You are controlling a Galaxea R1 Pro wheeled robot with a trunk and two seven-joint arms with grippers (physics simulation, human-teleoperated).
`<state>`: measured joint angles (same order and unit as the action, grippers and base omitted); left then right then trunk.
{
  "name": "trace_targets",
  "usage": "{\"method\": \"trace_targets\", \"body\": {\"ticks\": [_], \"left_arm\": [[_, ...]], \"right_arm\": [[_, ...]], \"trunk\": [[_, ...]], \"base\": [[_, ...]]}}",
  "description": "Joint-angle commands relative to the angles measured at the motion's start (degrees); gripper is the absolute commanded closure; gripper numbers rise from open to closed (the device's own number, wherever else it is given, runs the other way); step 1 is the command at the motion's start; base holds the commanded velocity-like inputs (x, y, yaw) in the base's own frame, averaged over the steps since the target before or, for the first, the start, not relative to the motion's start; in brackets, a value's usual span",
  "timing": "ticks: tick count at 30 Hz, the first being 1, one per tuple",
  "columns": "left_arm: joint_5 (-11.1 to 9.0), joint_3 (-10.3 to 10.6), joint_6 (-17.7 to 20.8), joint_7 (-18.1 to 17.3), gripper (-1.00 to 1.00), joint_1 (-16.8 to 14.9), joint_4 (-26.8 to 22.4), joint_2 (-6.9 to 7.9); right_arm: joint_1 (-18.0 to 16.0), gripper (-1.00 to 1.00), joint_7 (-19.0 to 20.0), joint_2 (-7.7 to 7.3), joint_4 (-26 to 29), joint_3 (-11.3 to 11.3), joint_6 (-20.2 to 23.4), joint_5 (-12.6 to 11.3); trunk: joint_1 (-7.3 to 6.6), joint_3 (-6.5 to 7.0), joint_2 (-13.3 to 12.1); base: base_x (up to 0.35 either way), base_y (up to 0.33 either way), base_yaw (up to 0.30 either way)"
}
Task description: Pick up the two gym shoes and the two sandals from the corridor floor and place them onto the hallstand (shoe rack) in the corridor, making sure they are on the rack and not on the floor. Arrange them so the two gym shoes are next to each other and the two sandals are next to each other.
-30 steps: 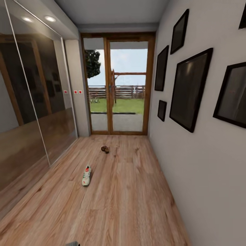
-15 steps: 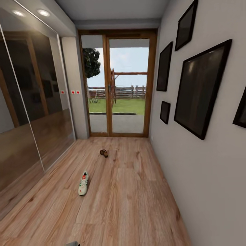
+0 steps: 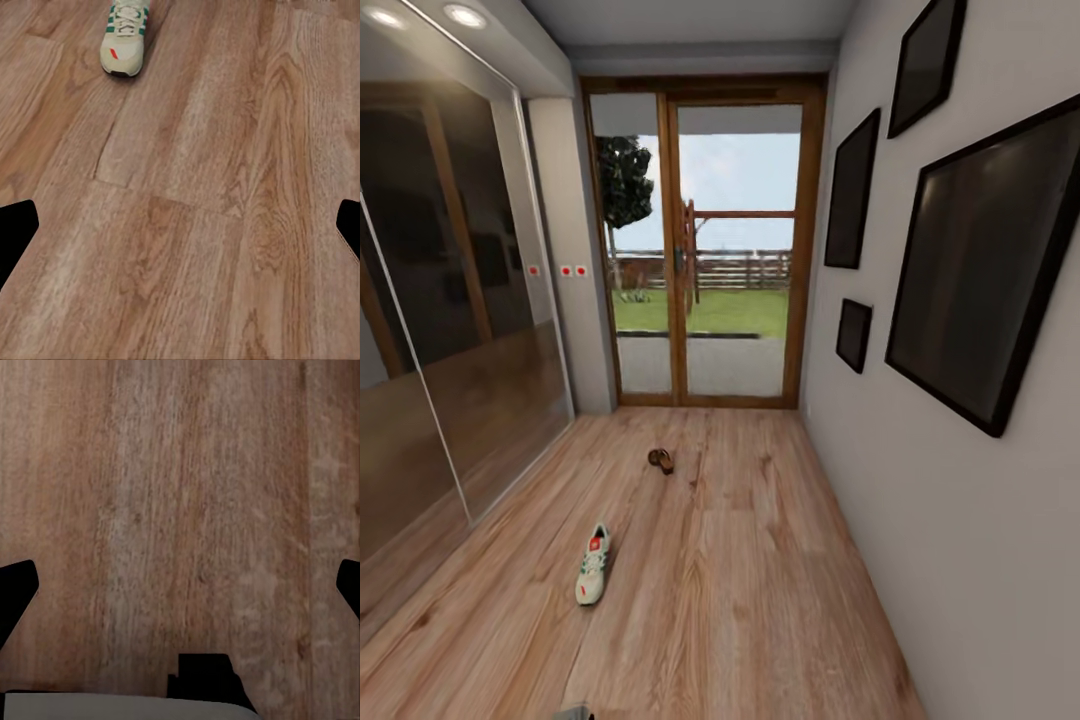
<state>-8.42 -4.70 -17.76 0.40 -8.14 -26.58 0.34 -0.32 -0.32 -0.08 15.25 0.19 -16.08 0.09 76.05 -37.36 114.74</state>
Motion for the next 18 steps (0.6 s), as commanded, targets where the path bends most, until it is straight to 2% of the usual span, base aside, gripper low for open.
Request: {"method": "trace_targets", "body": {"ticks": [1, 14, 18], "left_arm": [[-0.4, 0.1, -0.2, 0.0, -1.0, 0.0, 0.0, 0.01], [-0.4, 0.1, -0.2, 0.0, -1.0, 0.0, 0.0, 0.01], [-0.4, 0.1, -0.1, 0.0, -1.0, 0.0, 0.0, 0.01]], "right_arm": [[0.0, -1.0, 0.0, 0.0, 0.0, 0.0, -0.2, 0.1], [0.0, -1.0, 0.0, 0.0, 0.0, 0.2, -0.2, 0.3], [0.0, -1.0, 0.0, 0.0, 0.0, 0.1, -0.2, 0.3]], "trunk": [[0.03, -0.06, 0.0], [0.03, -0.06, 0.0], [0.03, -0.06, 0.0]], "base": [[0.347, 0.0, 0.0], [0.347, 0.0, 0.002], [0.347, 0.0, 0.075]]}}
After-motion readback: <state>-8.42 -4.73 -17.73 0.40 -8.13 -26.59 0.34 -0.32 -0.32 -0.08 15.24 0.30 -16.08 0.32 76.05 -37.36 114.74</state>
